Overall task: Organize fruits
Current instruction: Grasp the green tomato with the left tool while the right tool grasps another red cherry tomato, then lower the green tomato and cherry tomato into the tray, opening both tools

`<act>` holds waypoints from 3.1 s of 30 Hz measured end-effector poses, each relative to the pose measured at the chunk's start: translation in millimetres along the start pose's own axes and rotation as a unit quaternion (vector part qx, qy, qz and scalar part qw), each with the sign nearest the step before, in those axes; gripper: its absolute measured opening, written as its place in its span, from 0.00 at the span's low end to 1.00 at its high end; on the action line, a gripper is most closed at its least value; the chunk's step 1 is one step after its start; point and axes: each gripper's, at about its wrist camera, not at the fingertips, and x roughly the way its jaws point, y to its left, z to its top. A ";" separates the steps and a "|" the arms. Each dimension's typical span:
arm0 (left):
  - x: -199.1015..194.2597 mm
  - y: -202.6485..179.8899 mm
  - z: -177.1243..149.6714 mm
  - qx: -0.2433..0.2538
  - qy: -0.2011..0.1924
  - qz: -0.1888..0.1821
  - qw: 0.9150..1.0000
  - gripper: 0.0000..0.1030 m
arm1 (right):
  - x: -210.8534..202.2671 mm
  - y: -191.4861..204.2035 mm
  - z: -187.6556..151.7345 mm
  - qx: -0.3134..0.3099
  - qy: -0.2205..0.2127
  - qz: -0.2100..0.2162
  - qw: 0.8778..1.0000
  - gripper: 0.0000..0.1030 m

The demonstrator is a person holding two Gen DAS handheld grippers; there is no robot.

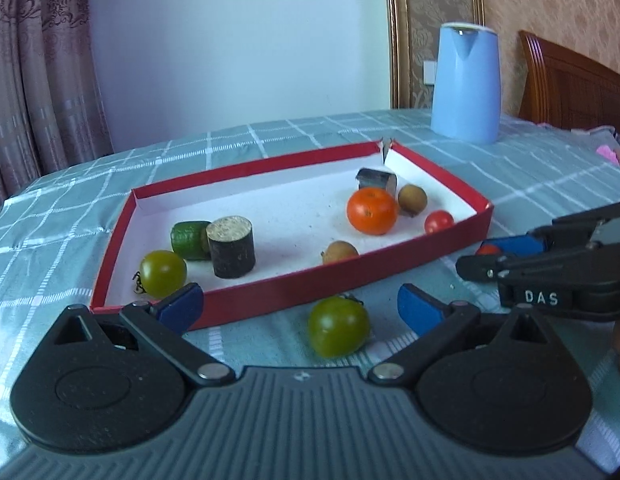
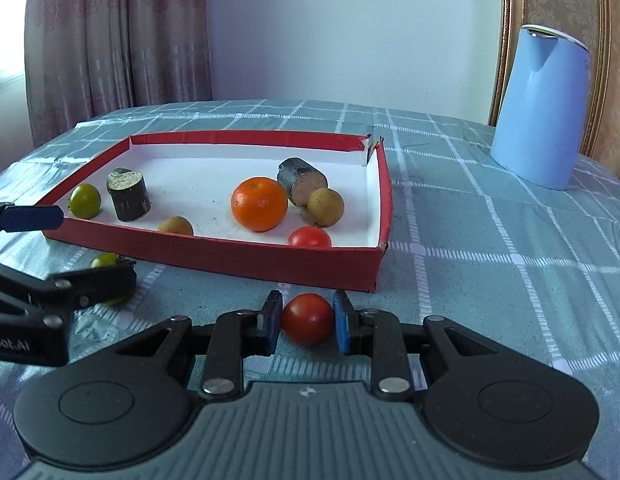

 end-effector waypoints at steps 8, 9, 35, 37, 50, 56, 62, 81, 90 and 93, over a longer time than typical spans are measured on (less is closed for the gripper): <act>13.6 -10.9 -1.9 0.028 0.044 -0.008 0.999 0.71 | 0.3 -0.7 0.2 0.001 0.000 0.001 1.000 0.26; 13.6 -11.2 -2.3 0.029 0.043 -0.012 0.999 0.69 | 0.4 -0.8 0.3 0.001 0.000 0.001 1.000 0.26; -1.6 -23.1 -3.2 0.044 0.016 -0.006 0.999 0.30 | -10.6 -0.1 -1.4 0.006 -0.026 0.012 1.000 0.26; -6.0 -21.9 -2.4 0.040 0.010 -0.010 0.999 0.30 | -14.3 0.7 -0.7 0.007 -0.034 0.017 0.999 0.26; 26.2 10.7 53.2 -0.026 -0.003 0.039 0.999 0.30 | 7.4 26.0 60.5 -0.038 -0.065 0.006 0.997 0.26; 59.3 34.0 70.7 -0.059 0.009 0.070 0.996 0.30 | 44.4 41.0 83.4 -0.044 -0.047 0.003 0.998 0.26; 84.6 46.5 75.2 -0.077 0.022 0.096 0.992 0.30 | 73.2 48.4 94.4 -0.043 -0.030 -0.003 0.999 0.26; 107.0 69.9 67.9 -0.119 0.047 0.124 0.984 0.41 | 110.5 57.9 94.9 -0.029 0.012 0.007 0.999 0.26; 103.2 73.0 66.6 -0.122 0.041 0.133 0.983 0.49 | 110.4 58.3 95.7 -0.028 0.010 0.002 1.000 0.28; 101.6 73.4 66.0 -0.124 0.038 0.133 0.983 0.59 | 109.9 57.0 95.7 -0.023 0.008 0.003 1.000 0.35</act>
